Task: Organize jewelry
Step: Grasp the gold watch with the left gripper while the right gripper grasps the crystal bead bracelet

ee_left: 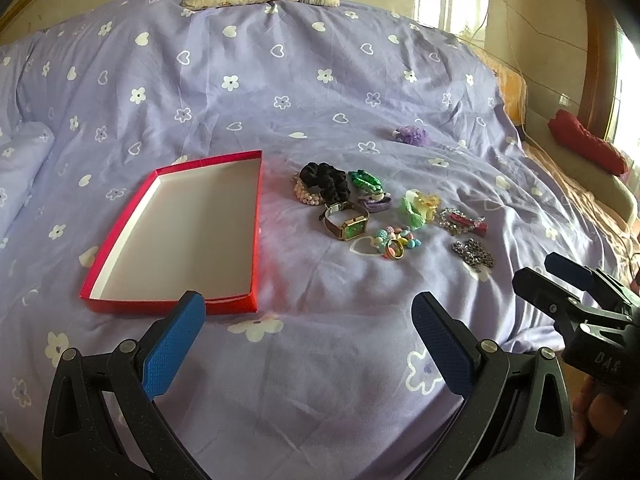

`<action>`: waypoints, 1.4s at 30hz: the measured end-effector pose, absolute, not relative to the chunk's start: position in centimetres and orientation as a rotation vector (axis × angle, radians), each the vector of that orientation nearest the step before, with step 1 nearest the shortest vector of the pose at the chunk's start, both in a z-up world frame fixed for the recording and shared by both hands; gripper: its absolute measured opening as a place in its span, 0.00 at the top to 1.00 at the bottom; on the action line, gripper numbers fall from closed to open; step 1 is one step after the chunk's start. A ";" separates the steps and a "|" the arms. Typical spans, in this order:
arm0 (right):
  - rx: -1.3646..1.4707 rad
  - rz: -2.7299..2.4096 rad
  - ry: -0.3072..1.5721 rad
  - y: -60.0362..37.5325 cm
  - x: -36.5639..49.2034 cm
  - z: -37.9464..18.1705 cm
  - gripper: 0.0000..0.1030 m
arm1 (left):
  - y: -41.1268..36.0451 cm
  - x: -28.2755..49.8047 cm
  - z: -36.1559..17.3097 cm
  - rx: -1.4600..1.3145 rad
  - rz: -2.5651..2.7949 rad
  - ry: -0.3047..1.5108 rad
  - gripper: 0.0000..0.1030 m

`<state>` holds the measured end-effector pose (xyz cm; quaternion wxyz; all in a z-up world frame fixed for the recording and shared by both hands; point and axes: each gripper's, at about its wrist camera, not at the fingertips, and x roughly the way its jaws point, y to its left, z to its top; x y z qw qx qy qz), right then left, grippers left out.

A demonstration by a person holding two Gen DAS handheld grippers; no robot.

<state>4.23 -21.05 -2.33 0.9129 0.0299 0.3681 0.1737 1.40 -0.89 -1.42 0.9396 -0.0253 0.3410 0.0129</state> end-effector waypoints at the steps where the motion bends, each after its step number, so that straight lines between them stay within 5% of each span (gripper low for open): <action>1: 0.065 0.358 0.761 -21.2 4.4 -2.4 0.20 | -0.8 1.6 -1.4 -0.053 0.024 0.702 0.00; 17: 0.127 0.345 0.851 -24.1 10.1 -3.5 0.21 | 0.2 8.1 -1.5 -0.052 -0.016 0.786 0.05; 25: 0.107 0.345 0.914 -24.6 14.0 -4.6 0.39 | -0.7 12.5 -1.0 0.022 -0.133 0.803 0.18; 37: 0.133 0.321 1.008 -25.9 19.0 -7.5 0.47 | -1.7 17.6 -3.1 0.059 -0.241 0.880 0.28; 42: 0.145 0.298 1.051 -26.7 20.8 -8.4 0.64 | -2.8 18.7 -4.0 0.111 -0.307 0.903 0.36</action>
